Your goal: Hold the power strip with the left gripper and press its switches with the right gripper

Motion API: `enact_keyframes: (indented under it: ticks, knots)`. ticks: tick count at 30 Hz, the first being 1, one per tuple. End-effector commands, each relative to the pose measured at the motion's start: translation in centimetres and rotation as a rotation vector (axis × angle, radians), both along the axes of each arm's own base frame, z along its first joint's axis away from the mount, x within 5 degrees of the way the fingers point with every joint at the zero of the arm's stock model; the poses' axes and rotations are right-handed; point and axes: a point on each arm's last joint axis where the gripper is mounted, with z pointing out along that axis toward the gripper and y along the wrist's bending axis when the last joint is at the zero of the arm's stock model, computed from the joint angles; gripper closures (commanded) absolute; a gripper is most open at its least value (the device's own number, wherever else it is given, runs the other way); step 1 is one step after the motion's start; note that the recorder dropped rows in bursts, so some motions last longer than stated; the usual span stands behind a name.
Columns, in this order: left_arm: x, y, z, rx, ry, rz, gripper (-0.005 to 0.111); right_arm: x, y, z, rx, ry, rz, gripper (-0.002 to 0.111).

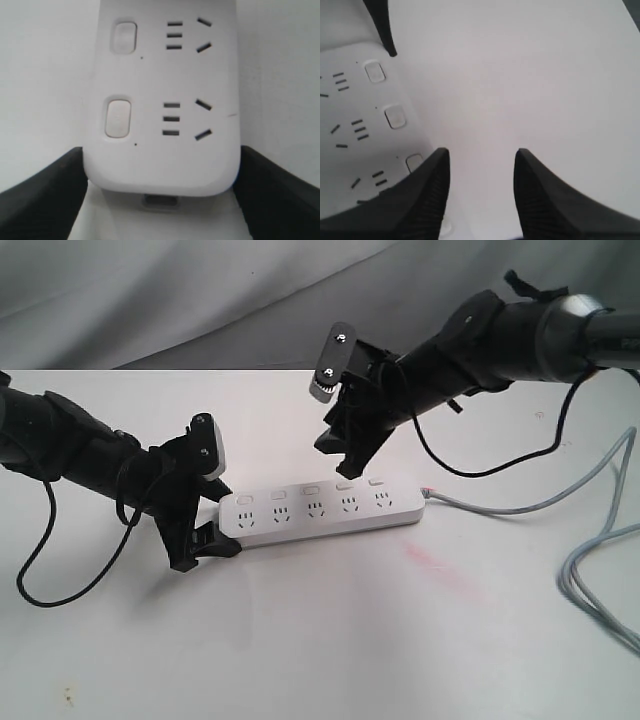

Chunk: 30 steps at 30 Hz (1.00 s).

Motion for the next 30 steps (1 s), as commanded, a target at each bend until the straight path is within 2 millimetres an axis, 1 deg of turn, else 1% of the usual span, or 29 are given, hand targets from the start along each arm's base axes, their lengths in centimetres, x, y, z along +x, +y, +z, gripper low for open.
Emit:
enact_keyframes:
  ticks: [1, 3, 5, 8, 17, 26, 30]
  knots:
    - [0.0, -0.2, 0.0, 0.007, -0.003, -0.012, 0.041, -0.4, -1.7, -0.7, -0.018, 0.047, -0.015, 0.069]
    - [0.0, -0.2, 0.0, 0.007, -0.003, -0.012, 0.041, -0.5, -2.0, -1.3, -0.031, 0.046, -0.032, 0.069]
    - [0.0, -0.2, 0.0, 0.007, -0.003, -0.012, 0.041, -0.5, -2.1, -1.5, -0.037, 0.033, -0.045, 0.069]
    - [0.0, -0.2, 0.0, 0.007, -0.003, -0.012, 0.041, -0.4, -2.1, -1.8, -0.039, 0.036, -0.047, 0.069]
    - [0.0, -0.2, 0.0, 0.007, -0.003, -0.012, 0.041, 0.0, -2.0, -3.8, -0.045, 0.056, -0.077, 0.069]
    - [0.0, -0.2, 0.0, 0.007, -0.003, -0.012, 0.041, 0.1, -1.9, -3.8, -0.042, 0.049, -0.086, 0.069]
    - [0.0, -0.2, 0.0, 0.007, -0.003, -0.012, 0.041, -0.1, -1.4, -3.9, -0.042, 0.054, -0.072, 0.069]
